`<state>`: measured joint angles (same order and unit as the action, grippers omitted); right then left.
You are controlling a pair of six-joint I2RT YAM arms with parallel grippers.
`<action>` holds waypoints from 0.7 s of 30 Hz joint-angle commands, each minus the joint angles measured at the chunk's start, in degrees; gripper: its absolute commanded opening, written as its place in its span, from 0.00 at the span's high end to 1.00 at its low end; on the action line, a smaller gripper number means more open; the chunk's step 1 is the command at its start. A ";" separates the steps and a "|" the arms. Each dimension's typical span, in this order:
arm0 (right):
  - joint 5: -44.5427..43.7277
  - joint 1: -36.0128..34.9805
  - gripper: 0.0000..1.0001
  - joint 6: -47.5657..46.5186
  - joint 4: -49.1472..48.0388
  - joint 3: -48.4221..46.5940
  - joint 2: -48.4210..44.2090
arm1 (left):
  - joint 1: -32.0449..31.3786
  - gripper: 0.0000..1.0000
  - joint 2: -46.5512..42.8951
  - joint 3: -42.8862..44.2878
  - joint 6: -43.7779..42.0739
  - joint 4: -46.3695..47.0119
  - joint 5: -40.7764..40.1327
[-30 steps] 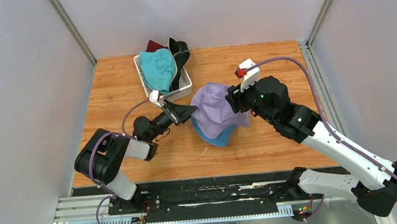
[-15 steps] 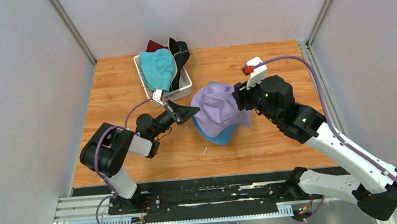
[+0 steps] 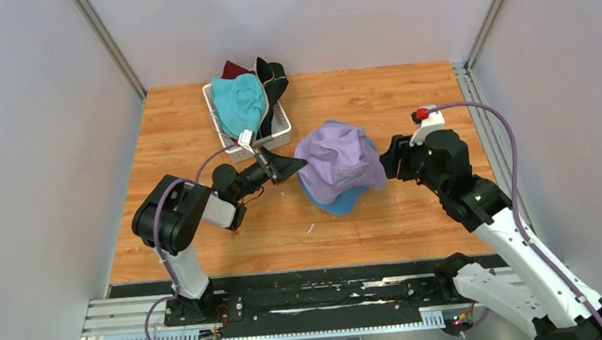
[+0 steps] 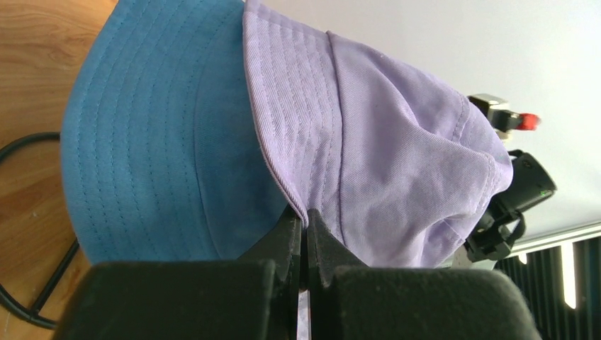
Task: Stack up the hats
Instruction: Stack the hat on the hat.
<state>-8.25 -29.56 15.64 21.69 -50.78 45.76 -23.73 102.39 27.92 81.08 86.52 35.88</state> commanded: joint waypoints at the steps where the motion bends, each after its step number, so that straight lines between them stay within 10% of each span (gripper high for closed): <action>1: 11.28 8.25 0.47 7.11 -1.69 5.22 -1.21 | 0.91 1.00 1.90 3.10 0.61 2.96 2.33; 9: 36.72 26.25 0.48 16.42 -12.90 14.31 -1.83 | 2.27 1.00 3.27 6.00 2.07 2.88 3.57; 21: 54.28 30.34 0.48 35.30 -39.14 28.80 -0.36 | 3.03 1.00 4.49 7.34 2.78 2.78 4.68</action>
<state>38.85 -0.60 43.18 -7.14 -24.49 46.06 -21.41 106.45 34.37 84.07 86.43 39.77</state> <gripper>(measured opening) 0.523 0.023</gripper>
